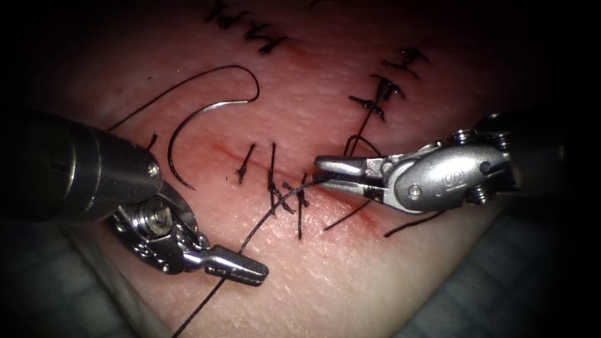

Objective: Wound Closure
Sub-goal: Reposition grip on suture to get longer working suture length, then wrap suture once counter-clockwise around the right jaws

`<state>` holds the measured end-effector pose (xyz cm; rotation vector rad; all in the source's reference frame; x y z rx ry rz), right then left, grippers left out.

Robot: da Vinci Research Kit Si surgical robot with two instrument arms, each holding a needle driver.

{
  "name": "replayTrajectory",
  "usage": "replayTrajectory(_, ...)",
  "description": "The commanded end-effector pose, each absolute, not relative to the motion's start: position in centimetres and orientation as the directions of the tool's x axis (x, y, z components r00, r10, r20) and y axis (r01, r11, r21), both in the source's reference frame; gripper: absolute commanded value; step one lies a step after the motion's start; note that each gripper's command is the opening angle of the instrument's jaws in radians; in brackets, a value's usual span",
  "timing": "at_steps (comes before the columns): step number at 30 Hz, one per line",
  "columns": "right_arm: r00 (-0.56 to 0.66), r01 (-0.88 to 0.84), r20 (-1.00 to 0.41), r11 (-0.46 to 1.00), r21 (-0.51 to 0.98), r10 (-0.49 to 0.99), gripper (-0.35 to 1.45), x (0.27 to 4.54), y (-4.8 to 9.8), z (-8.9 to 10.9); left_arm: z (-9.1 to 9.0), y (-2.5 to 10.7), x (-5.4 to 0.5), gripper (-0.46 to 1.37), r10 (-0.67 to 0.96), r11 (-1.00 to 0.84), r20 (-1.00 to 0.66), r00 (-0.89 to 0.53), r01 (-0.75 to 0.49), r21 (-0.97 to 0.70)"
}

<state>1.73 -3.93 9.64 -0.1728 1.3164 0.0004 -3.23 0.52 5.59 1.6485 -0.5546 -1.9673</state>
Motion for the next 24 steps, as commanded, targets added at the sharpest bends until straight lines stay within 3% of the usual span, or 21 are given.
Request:
replayTrajectory(1,0.254,-0.103,-0.964,0.989,-0.103,-0.074,1.19,1.72,-3.95,9.65,5.6,0.54,-3.18,-0.35,-0.616,-0.788,-0.774,-0.146,0.121,0.604)
replayTrajectory(14,0.258,-0.191,-0.962,0.981,0.038,0.088,1.24,1.39,-3.89,9.66,5.61,0.74,-2.5,-0.35,-0.598,-0.797,-0.772,-0.216,0.055,0.602)
replayTrajectory(18,0.249,-0.226,-0.954,0.968,0.112,0.169,1.17,1.2,-3.89,9.69,5.53,0.8,-2.37,-0.35,-0.595,-0.796,-0.769,-0.233,0.033,0.605)
replayTrajectory(22,0.231,-0.244,-0.938,0.948,0.202,0.259,0.95,1.08,-3.9,9.77,5.44,0.84,-2.35,-0.35,-0.604,-0.786,-0.761,-0.237,0.017,0.619)
replayTrajectory(24,0.238,-0.242,-0.931,0.946,0.218,0.276,0.92,1.05,-3.89,9.82,5.39,0.85,-2.36,-0.35,-0.61,-0.78,-0.756,-0.237,0.008,0.626)
